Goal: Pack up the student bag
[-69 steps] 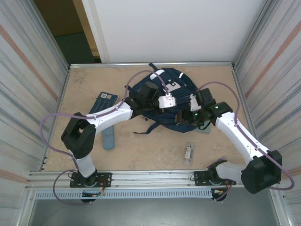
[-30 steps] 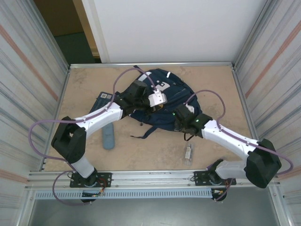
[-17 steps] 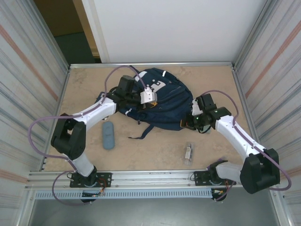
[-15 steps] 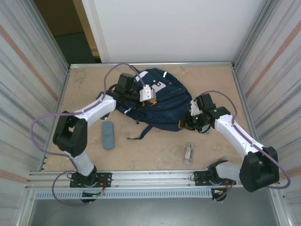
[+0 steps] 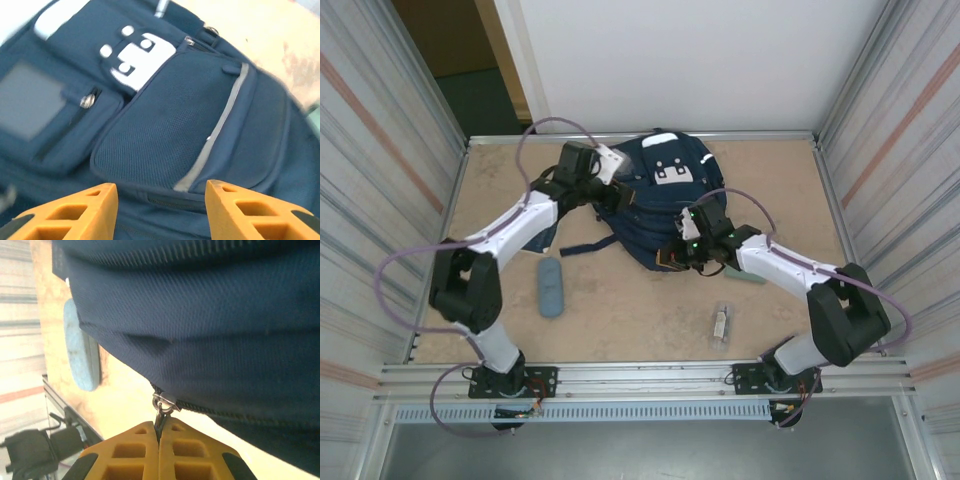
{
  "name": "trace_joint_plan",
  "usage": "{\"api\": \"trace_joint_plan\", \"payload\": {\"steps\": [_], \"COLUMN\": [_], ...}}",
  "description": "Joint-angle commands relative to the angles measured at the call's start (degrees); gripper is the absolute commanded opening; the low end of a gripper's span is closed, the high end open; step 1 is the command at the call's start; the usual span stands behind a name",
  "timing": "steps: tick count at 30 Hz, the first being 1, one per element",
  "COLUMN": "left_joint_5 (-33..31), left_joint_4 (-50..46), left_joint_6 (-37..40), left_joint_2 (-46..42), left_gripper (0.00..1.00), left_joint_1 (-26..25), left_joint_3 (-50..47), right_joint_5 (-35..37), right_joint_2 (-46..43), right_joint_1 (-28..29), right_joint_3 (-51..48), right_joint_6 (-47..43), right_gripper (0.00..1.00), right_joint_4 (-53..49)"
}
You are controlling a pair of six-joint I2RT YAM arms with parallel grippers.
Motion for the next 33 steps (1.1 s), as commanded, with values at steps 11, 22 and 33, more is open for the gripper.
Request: {"api": "trace_joint_plan", "payload": {"steps": [11, 22, 33], "left_joint_5": [7.5, -1.5, -9.0], "left_joint_4": [-4.7, -7.2, -7.5], "left_joint_6": [-52.8, -55.0, -46.6], "left_joint_2": [-11.8, -3.8, -2.7], "left_gripper": [0.64, 0.62, 0.00], "left_joint_1": [-2.8, -4.5, -1.1], "left_joint_3": [-16.7, -13.8, -13.0], "right_joint_5": [0.6, 3.3, -3.8], "right_joint_2": [6.0, 8.0, 6.8], "right_joint_1": [4.6, 9.9, 5.1], "right_joint_3": [5.4, 7.9, 7.1], "right_joint_6": [3.5, 3.4, 2.6], "right_gripper": [0.00, 0.00, 0.00], "right_joint_4": [11.0, 11.0, -3.0]}}
